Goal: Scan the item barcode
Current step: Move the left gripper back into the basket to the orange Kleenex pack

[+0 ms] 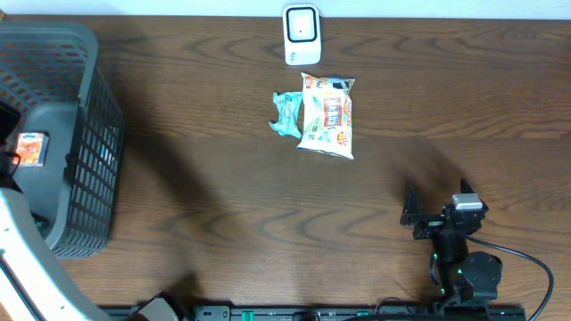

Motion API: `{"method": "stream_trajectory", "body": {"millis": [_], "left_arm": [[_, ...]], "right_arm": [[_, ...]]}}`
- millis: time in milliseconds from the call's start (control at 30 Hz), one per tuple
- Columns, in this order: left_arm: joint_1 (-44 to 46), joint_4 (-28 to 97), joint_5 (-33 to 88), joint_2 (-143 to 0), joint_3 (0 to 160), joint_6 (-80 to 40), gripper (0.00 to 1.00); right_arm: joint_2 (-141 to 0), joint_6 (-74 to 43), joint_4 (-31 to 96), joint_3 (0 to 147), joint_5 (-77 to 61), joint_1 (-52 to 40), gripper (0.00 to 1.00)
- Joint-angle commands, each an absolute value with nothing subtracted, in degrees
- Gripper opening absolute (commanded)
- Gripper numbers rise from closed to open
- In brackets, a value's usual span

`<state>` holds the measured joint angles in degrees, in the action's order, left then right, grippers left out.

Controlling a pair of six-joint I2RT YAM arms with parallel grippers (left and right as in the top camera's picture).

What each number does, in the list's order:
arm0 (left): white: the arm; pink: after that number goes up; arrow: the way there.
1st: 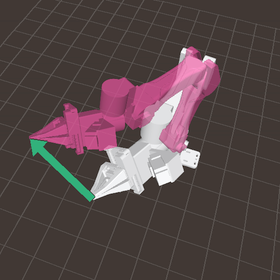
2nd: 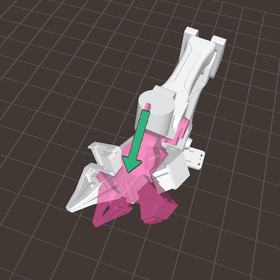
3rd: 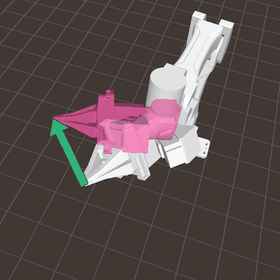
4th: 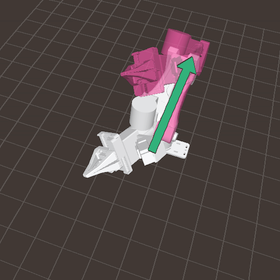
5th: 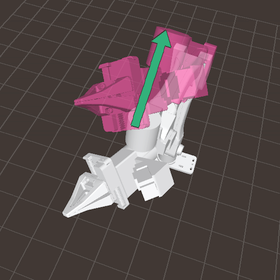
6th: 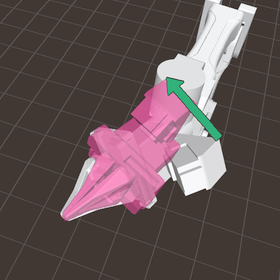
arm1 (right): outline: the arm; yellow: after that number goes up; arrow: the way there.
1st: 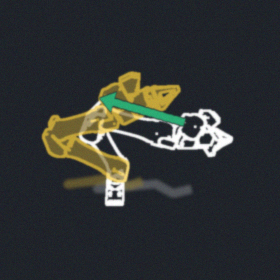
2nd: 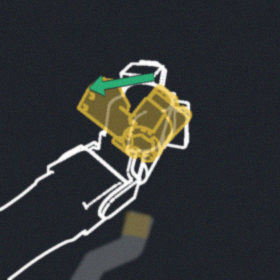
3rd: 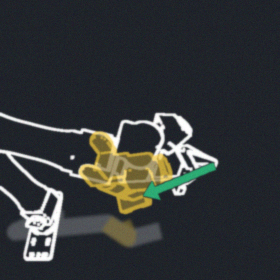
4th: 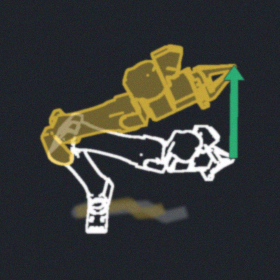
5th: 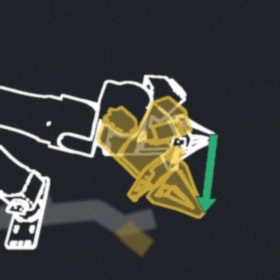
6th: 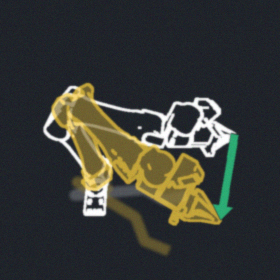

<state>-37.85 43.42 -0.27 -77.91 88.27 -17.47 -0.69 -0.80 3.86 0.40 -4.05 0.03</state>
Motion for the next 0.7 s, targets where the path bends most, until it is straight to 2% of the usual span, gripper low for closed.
{"method": "stream_trajectory", "body": {"millis": [0, 100, 267, 433, 667], "left_arm": [[-38.89, 42.70, -0.51, -83.46, 89.10, -11.33, 0.64], [-38.87, 41.39, -0.54, -88.47, 89.10, -7.01, 0.64], [-38.87, 38.61, -1.15, -97.38, 89.10, -6.31, 0.64], [-38.81, 35.48, -1.76, -104.99, 89.10, 0.99, 0.64], [-37.08, 34.74, -18.15, -111.46, 89.08, 2.15, 0.64]], "right_arm": [[-0.38, -0.34, 4.10, 0.36, -4.03, -0.43, 0.99], [-0.38, -0.34, 4.10, 0.36, -4.01, -0.43, 0.99], [-0.38, -0.34, 4.10, 0.36, -4.01, -0.43, 0.99], [-0.38, -0.34, 4.10, 0.36, -4.01, -0.43, 0.99], [-0.38, -0.34, 4.10, 0.36, -4.01, -0.43, 0.99]]}}
